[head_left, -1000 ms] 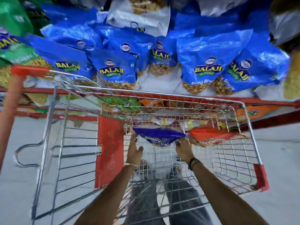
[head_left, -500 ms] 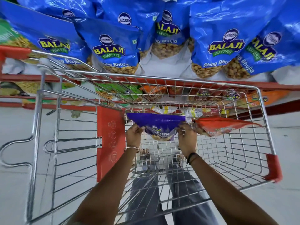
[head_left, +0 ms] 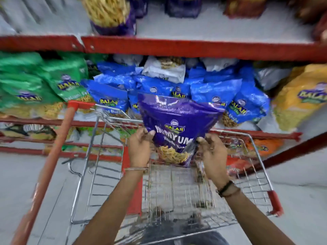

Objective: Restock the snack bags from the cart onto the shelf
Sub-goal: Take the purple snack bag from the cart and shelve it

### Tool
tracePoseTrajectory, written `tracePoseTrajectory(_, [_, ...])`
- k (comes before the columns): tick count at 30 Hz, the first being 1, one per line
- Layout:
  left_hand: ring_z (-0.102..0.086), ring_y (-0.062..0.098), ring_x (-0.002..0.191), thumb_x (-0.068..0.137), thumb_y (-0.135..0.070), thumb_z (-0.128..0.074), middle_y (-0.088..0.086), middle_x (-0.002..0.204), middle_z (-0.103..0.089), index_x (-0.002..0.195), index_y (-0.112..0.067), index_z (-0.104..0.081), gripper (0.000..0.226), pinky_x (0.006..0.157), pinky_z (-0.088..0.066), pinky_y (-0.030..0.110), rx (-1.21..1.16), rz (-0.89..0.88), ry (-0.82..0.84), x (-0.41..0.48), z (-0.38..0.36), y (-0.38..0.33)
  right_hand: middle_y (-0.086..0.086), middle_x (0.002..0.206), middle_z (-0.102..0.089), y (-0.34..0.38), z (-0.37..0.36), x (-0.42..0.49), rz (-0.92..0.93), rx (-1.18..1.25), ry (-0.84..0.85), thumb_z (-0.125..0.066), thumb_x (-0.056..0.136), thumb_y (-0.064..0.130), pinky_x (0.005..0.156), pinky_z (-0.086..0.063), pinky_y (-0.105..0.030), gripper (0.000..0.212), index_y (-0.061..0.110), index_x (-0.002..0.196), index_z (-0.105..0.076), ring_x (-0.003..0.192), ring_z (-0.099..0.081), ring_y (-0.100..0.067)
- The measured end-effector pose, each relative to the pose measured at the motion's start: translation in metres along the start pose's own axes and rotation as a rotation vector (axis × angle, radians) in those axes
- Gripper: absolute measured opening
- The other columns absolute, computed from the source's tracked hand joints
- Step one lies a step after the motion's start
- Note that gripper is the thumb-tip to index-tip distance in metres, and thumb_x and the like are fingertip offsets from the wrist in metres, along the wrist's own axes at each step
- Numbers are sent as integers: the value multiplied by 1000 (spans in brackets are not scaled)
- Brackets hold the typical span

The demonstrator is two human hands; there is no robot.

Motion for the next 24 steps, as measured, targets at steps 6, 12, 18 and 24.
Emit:
tracePoseTrajectory(6, [-49,22,75,76,-25,-64,12,77,-51,62,-24,-48,21,73,-51,54,-76,-159,54,6,-10,-114,6,70,-61,99,34,46,197,135,-20,-58,86,12,63,-46,-14,23,30,71,-54,63,-56,4])
tracePoseTrajectory(12, [-47,15,67,87,-9,-56,8,75,-46,65,-19,-46,27,53,-57,26,-173,-373,26,27,-23,-210,-11,83,-63,188,56,103,321,313,5,-57,86,11,69,-57,-27,19,24,72,-58,77,-60,-15])
tracePoseTrajectory(18, [-46,14,72,88,-7,-53,13,83,-43,67,-20,-43,26,55,-59,26,-283,-511,-45,74,-47,-276,-5,75,-59,254,55,164,426,372,-105,-57,84,12,67,-55,-28,21,27,70,-55,76,-57,-14])
tracePoseTrajectory(24, [-41,17,69,76,-30,-56,-7,63,-47,61,-33,-46,18,74,-57,57,-264,-582,-152,137,-77,-297,-8,78,-60,269,38,222,495,408,-207,-57,82,22,75,-55,-47,14,32,73,-56,75,-57,-20])
Point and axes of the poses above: each hand's wrist, its own x-axis towards the middle knuckle, its own z-axis out of the back of the hand, y = z × x, the point moved 1 cm from there along x, towards the middle knuckle
